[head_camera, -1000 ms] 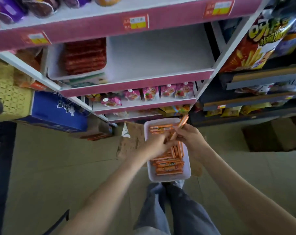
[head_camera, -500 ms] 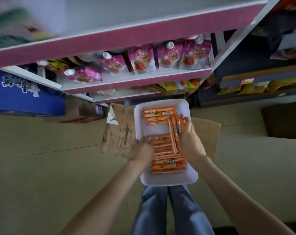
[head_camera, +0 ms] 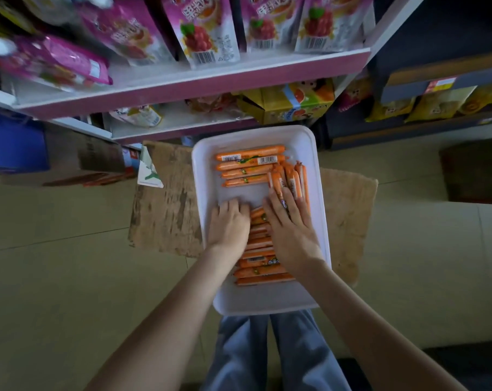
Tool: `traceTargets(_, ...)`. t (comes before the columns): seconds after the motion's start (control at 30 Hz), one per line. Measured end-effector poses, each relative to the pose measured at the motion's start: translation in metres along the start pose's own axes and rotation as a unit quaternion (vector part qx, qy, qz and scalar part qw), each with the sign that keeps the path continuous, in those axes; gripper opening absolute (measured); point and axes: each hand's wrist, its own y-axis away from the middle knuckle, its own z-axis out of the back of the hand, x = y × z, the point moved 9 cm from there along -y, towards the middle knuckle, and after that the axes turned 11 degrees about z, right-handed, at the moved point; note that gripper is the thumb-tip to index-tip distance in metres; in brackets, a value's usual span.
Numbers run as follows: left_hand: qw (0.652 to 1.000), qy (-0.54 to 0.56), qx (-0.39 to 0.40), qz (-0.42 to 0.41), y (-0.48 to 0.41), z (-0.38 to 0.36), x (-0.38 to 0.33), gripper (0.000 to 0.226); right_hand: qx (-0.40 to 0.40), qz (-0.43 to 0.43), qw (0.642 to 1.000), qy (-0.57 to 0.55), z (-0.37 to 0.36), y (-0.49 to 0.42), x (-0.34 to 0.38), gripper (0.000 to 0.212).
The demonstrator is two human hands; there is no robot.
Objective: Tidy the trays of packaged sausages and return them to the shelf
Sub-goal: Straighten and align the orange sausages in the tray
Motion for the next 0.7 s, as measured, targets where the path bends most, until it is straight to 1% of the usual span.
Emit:
traceTargets(0.03,1.000,0.005,0.007,0.007,-0.001,0.005,0.000,0.036,0.007,-0.002,1.000,0.023,-0.003,0.001,-0.002,0.056)
traceTargets(0.1,0.999,-0.029,-0.019,0.038,0.001,0.022,0.004,0.032,0.010,-0.021,0.999,0.046,-0.003,0.001,-0.005,0.057)
traceTargets(0.13,0.997,-0.043,-0.027,0.050,0.005,0.029,0.006,0.032,0.008,-0.034,0.998,0.047,-0.001,0.001,-0.006,0.057)
traceTargets(0.2,0.994,-0.056,-0.016,0.094,0.015,0.037,0.016,0.034,-0.001,-0.052,0.998,0.032,0.002,0.001,-0.008,0.059)
traceTargets(0.27,0.989,-0.037,-0.009,0.146,0.028,0.044,0.035,0.031,-0.007,-0.056,0.998,0.017,0.005,0.000,-0.009,0.058)
traceTargets(0.33,0.983,0.015,-0.017,0.180,0.042,0.052,0.057,0.026,-0.011,-0.057,0.998,0.002,0.008,-0.002,-0.007,0.059)
traceTargets(0.4,0.975,0.110,-0.034,0.191,0.055,0.058,0.076,0.026,-0.015,-0.061,0.998,-0.020,0.012,-0.006,-0.007,0.059)
traceTargets(0.47,0.955,0.237,-0.046,0.172,0.065,0.063,0.085,0.024,-0.020,-0.055,0.994,-0.090,0.022,-0.012,-0.006,0.060)
traceTargets(0.5,0.943,0.289,-0.045,0.156,0.068,0.065,0.086,0.023,-0.034,-0.056,0.984,-0.165,0.032,-0.015,-0.005,0.059)
traceTargets(0.53,0.935,0.324,-0.041,0.139,0.070,0.066,0.086,0.022,-0.045,-0.067,0.956,-0.281,0.047,-0.016,-0.005,0.056)
traceTargets(0.57,0.930,0.343,-0.032,0.126,0.072,0.070,0.085,0.022,-0.061,-0.095,0.904,-0.412,0.066,-0.015,-0.004,0.051)
traceTargets(0.6,0.928,0.353,-0.027,0.117,0.075,0.076,0.085,0.023,-0.084,-0.119,0.843,-0.518,0.089,-0.013,-0.003,0.047)
traceTargets(0.63,0.925,0.364,-0.023,0.104,0.078,0.086,0.084,0.025,-0.113,-0.138,0.797,-0.576,0.115,-0.010,-0.003,0.040)
traceTargets(0.67,0.922,0.376,-0.025,0.087,0.083,0.100,0.081,0.026,-0.139,-0.147,0.784,-0.587,0.143,-0.007,-0.004,0.032)
traceTargets(0.7,0.916,0.394,-0.026,0.068,0.089,0.118,0.078,0.027,-0.162,-0.142,0.784,-0.583,0.172,-0.004,-0.005,0.023)
